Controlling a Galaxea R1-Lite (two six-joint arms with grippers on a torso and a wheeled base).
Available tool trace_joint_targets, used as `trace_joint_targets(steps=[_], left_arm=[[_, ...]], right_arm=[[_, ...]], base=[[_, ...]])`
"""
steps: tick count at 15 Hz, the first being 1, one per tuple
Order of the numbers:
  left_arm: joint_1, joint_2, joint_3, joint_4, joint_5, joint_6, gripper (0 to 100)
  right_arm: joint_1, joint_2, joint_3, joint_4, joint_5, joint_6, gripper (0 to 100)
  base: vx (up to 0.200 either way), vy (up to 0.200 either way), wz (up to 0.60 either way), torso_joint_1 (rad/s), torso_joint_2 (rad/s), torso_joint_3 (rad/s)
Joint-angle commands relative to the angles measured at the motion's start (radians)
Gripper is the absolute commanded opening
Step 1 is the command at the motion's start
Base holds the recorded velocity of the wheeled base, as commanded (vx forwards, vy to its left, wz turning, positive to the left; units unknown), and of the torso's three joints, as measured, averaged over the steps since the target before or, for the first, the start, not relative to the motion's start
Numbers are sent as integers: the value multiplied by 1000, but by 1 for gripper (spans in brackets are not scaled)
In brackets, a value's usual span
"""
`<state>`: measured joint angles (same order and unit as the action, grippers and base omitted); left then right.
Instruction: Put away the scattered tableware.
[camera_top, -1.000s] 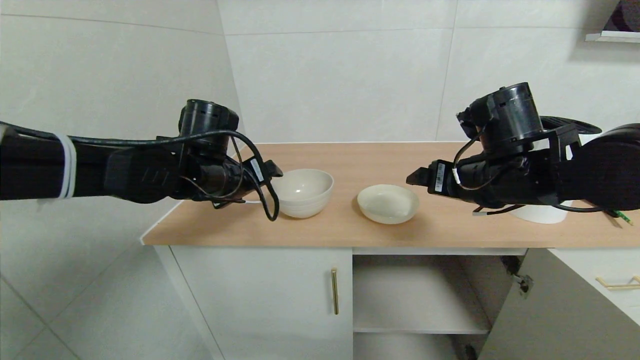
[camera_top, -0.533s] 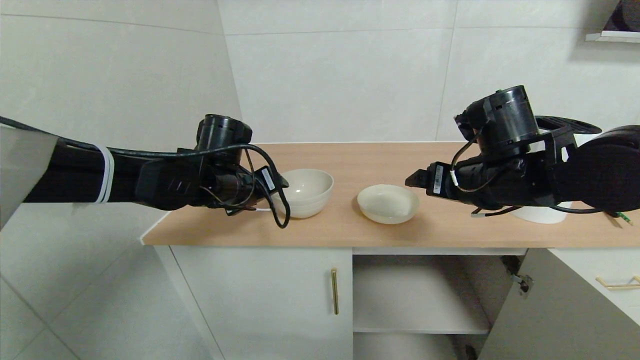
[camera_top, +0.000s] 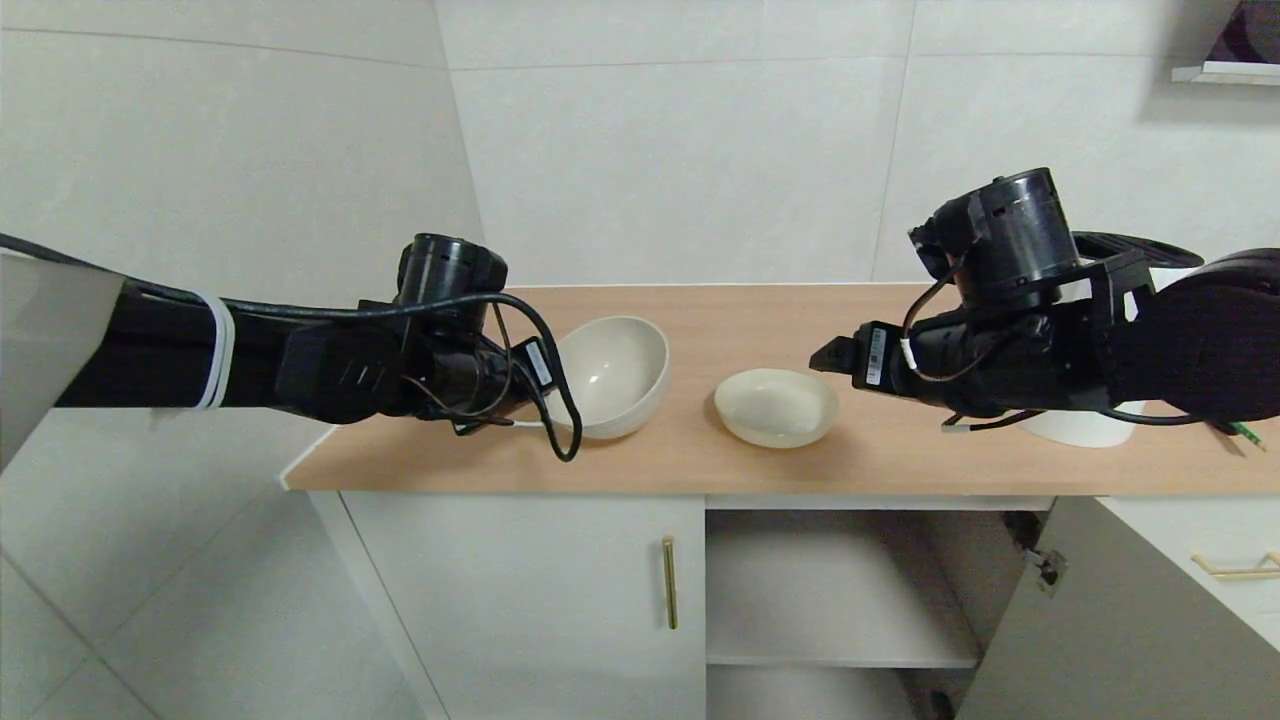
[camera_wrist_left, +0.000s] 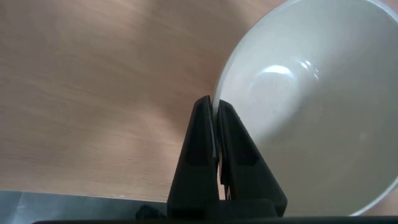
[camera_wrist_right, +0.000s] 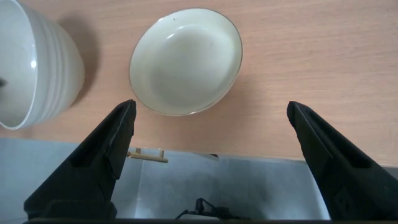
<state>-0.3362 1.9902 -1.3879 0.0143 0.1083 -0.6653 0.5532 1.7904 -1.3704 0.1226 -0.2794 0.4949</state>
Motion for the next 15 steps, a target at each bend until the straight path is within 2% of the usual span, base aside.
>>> trace_joint_targets(steps=[1, 3, 4, 6, 8, 11, 15], left_arm=[[-1, -19, 9, 1, 1, 0, 0], [-3, -54, 41, 0, -4, 3, 0], [-6, -96, 76, -4, -19, 12, 0], [-6, -162, 128, -8, -93, 36, 0], [-6, -202, 173, -51, -153, 46, 0], [-6, -206, 193, -83, -156, 59, 0], [-6, -206, 193, -83, -156, 59, 0]], right_arm=[[1, 21, -9, 0, -3, 1, 100], [-6, 63, -35, 3, -21, 2, 100], [-9, 113, -55, 2, -64, 2, 100], [-13, 202, -91, -3, -150, 4, 100], [-24, 251, -101, -29, -192, 2, 100], [-36, 280, -102, -43, -192, 1, 100], [-39, 293, -104, -43, -187, -1, 100]], base=[[0, 0, 0, 0, 0, 0], [0, 0, 0, 0, 0, 0], [0, 0, 0, 0, 0, 0], [0, 0, 0, 0, 0, 0], [0, 0, 0, 0, 0, 0], [0, 0, 0, 0, 0, 0], [0, 0, 0, 0, 0, 0]])
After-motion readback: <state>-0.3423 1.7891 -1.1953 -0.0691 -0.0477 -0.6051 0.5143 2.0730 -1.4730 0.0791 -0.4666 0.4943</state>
